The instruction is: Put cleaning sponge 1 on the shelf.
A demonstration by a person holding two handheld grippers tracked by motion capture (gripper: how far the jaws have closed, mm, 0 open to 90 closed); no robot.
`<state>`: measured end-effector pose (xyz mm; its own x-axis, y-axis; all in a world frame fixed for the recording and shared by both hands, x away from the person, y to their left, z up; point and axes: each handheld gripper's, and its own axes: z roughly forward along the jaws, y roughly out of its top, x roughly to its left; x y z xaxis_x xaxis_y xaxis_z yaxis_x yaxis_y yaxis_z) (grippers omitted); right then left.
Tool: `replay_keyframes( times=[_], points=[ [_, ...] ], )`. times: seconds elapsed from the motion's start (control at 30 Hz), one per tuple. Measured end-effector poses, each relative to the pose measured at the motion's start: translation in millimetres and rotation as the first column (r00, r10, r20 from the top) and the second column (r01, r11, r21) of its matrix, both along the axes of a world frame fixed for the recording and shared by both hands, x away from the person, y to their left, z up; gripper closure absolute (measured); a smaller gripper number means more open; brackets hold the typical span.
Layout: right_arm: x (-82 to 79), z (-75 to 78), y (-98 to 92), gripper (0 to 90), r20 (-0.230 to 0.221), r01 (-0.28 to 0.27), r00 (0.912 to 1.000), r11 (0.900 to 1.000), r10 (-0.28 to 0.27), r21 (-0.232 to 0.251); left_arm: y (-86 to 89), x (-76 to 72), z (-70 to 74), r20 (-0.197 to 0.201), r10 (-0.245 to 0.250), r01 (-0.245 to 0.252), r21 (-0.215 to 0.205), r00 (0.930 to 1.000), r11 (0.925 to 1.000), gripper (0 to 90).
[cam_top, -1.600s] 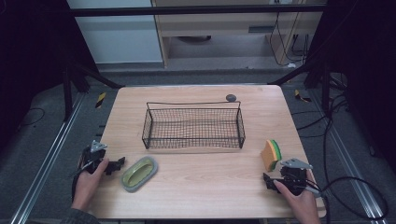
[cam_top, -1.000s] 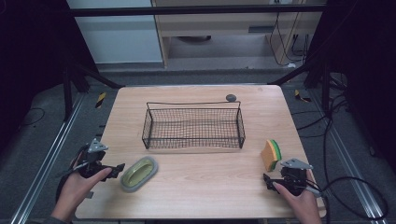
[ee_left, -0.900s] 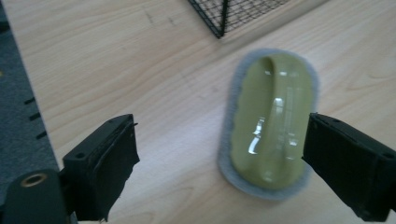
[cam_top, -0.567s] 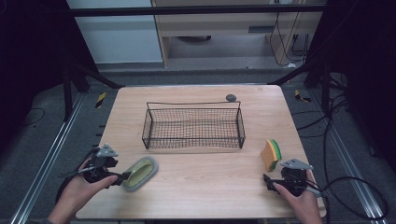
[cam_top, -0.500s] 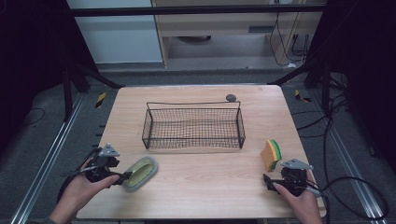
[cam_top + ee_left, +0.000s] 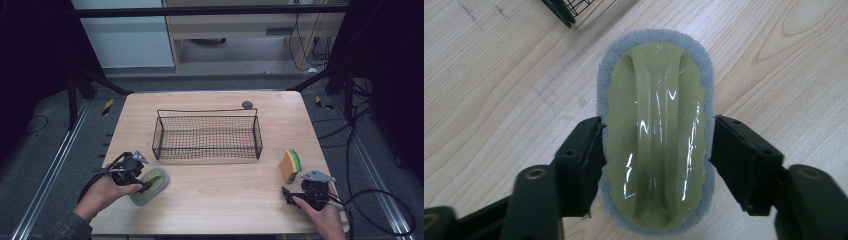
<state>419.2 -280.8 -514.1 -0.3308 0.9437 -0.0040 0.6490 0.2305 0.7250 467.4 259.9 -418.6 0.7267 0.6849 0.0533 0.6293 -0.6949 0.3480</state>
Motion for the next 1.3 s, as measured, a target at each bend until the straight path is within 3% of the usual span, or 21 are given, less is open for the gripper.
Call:
replay_keyframes(
  times=[0.17, 0.43, 0.87, 1.3],
  points=[
    [-0.1, 0.0, -0.1, 0.8, 0.0, -0.001, 1.0, 1.0, 0.001, -0.003, -1.3, 4.8, -1.3, -0.021, -0.007, 0.007, 0.004, 0.9997, 1.0, 47.4],
    [-0.2, 0.1, 0.0, 0.8, -0.002, -0.001, 1.0, 1.0, 0.001, -0.001, -3.7, 8.7, -6.8, -0.063, -0.017, 0.019, 0.02, 0.9978, 0.9996, 51.7],
    [-0.2, 0.1, -0.1, 0.8, -0.002, -0.002, 1.0, 1.0, 0.002, -0.002, -2.8, 11.2, -11.6, -0.1, -0.028, 0.033, 0.042, 0.9945, 0.9986, 60.3],
    [-0.3, 0.1, -0.2, 0.8, -0.002, -0.004, 1.0, 1.0, 0.004, -0.001, -0.5, 11.0, -9.4, -0.098, -0.061, 0.065, 0.046, 0.9934, 0.9968, 70.3]
  ],
)
